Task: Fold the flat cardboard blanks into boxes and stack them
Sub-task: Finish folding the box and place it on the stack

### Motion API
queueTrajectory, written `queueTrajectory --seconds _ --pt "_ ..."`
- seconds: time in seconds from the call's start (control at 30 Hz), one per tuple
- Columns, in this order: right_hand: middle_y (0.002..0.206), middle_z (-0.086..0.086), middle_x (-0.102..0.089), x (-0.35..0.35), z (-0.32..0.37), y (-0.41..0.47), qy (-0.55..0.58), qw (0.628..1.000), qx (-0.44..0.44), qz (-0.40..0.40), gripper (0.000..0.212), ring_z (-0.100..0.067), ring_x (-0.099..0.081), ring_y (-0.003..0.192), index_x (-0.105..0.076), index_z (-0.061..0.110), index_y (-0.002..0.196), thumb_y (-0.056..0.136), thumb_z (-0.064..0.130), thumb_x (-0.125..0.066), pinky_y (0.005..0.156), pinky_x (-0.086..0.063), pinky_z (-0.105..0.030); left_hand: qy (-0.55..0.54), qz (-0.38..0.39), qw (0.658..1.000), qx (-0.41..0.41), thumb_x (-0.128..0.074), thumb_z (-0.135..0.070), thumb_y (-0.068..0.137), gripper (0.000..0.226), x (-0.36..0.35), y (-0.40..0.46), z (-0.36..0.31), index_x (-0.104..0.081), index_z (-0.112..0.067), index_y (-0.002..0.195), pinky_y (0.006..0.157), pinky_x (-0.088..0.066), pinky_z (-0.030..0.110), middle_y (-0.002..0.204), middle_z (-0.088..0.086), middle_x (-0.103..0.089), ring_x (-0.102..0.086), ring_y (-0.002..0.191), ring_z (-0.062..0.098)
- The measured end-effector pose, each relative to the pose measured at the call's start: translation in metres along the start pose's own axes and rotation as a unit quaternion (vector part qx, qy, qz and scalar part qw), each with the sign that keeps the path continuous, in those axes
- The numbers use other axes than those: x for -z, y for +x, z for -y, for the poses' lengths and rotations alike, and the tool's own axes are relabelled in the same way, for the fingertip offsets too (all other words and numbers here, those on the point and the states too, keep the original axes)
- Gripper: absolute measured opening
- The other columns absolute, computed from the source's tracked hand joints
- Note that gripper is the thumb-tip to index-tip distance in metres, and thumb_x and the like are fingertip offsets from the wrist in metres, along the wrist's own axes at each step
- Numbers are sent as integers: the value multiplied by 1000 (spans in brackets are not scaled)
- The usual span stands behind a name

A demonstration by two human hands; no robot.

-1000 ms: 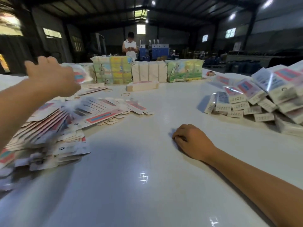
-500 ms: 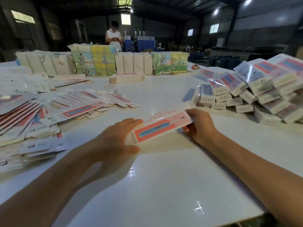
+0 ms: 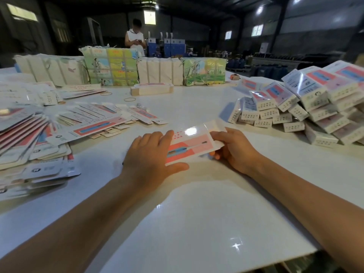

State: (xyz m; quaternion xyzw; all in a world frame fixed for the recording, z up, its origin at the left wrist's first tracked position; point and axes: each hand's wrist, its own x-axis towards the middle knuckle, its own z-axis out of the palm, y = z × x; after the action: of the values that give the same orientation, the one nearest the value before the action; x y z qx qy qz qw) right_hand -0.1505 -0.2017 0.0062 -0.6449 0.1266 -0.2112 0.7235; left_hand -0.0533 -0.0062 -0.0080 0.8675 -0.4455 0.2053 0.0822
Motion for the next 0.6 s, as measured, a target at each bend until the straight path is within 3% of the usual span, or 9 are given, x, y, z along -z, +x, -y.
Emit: queueTrajectory --seconds 0.07,0.13,0.23,0.37,0.5,0.6 --pt "64 -14 -63 -1 -1 0 2 1000 -3 -15 21 -20 -52 46 -58 3 91 95 21 -49 45 -35 -29 -7 -23 1000 7 -11 -82 62 102 2 1 0 -28 -23 144 86 -43 27 131 -3 -48 -47 113 15" --pt "73 -12 -64 -1 -2 1 -18 996 18 -87 21 -18 -54 48 -58 11 90 97 30 -49 44 -35 -27 -2 -51 998 23 -12 -81 63 99 3 2 1 -39 -22 137 76 -44 30 120 -1 -56 -52 104 18" --pt "75 -2 -60 2 -3 -2 -102 966 140 -190 9 -11 -53 51 -58 17 88 93 23 -54 44 -42 -27 15 -75 996 54 -17 -82 63 94 6 6 2 -46 -22 130 65 -39 29 113 -2 -60 -56 97 20" --pt "57 11 -58 -6 -5 -11 -196 945 205 -164 19 -4 -51 48 -66 14 71 89 16 -61 48 -42 -19 12 -90 993 81 -15 -83 61 95 5 8 5 -45 -23 129 63 -35 26 112 -3 -60 -57 96 19" --pt "71 13 -60 -19 -5 -20 -253 927 248 -126 23 -8 -55 62 -66 29 72 88 12 -62 63 -46 -28 8 -104 991 88 -18 -82 64 90 5 7 5 -46 -23 126 60 -33 25 109 -3 -60 -58 91 18" --pt "77 5 -58 -20 -4 -22 -273 919 251 -136 20 -17 -55 66 -61 28 73 88 16 -63 65 -47 -33 25 -117 990 79 -20 -80 66 88 7 6 1 -50 -18 122 58 -34 25 102 2 -62 -59 85 21"
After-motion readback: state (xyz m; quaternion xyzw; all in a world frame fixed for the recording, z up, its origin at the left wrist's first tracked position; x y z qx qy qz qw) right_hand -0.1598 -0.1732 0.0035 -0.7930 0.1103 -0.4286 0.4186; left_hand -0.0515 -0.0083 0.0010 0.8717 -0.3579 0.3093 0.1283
